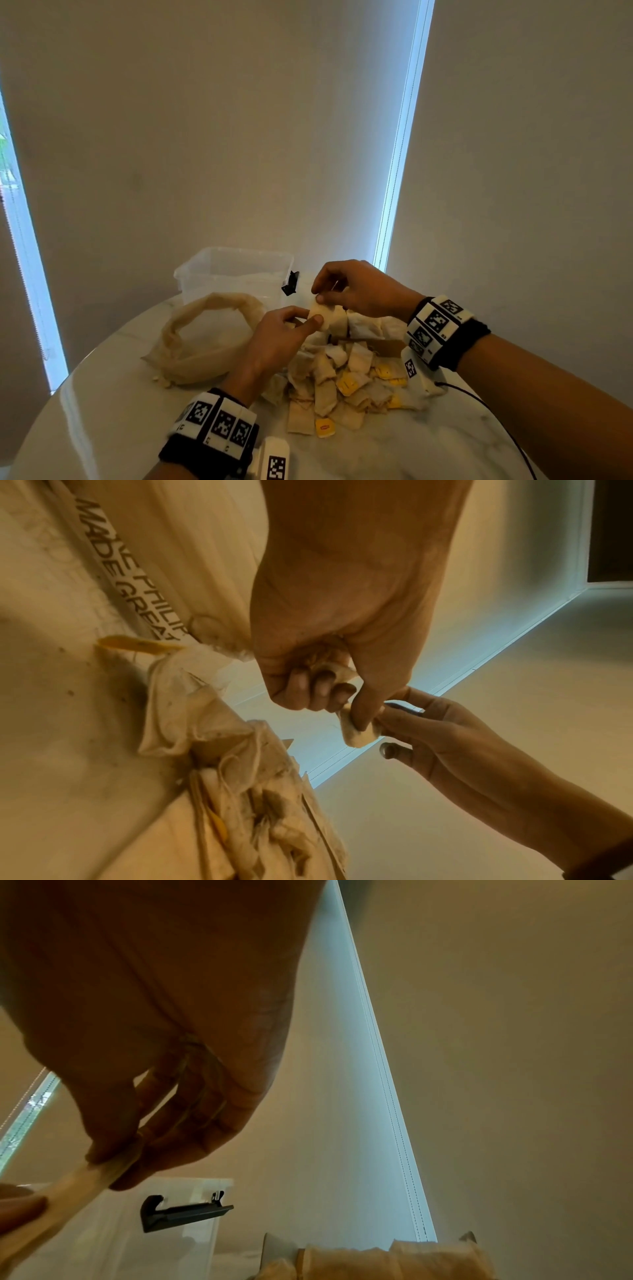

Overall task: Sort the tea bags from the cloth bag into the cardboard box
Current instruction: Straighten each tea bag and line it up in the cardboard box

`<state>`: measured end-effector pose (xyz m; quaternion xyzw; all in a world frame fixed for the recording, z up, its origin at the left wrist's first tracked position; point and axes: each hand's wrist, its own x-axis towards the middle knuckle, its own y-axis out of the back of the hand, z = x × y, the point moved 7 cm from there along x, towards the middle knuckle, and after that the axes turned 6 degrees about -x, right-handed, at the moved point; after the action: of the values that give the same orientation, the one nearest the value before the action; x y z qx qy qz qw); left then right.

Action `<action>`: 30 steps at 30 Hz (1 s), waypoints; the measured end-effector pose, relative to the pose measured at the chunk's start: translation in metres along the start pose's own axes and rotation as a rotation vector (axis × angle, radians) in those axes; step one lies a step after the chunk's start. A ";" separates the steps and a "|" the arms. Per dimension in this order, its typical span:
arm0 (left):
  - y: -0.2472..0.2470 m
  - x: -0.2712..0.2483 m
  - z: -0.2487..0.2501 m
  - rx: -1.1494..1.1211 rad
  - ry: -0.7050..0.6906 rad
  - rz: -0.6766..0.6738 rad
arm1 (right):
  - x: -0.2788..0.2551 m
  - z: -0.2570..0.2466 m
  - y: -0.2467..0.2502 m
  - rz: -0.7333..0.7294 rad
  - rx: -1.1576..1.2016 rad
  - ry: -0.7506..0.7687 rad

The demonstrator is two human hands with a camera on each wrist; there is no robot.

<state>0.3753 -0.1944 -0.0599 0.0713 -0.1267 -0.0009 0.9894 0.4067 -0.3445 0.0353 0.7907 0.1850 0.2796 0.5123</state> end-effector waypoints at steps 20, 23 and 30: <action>0.002 0.006 -0.018 -0.024 0.145 0.083 | 0.001 0.033 -0.001 -0.084 -0.270 -0.126; 0.003 0.005 -0.020 -0.010 0.145 0.082 | 0.001 0.048 -0.032 -0.184 -0.326 -0.191; 0.002 0.004 -0.018 -0.028 0.144 0.068 | 0.010 0.061 -0.057 -0.306 -0.364 -0.204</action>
<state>0.3840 -0.1894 -0.0759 0.0528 -0.0578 0.0362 0.9963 0.4529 -0.3587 -0.0333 0.6726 0.1964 0.1464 0.6983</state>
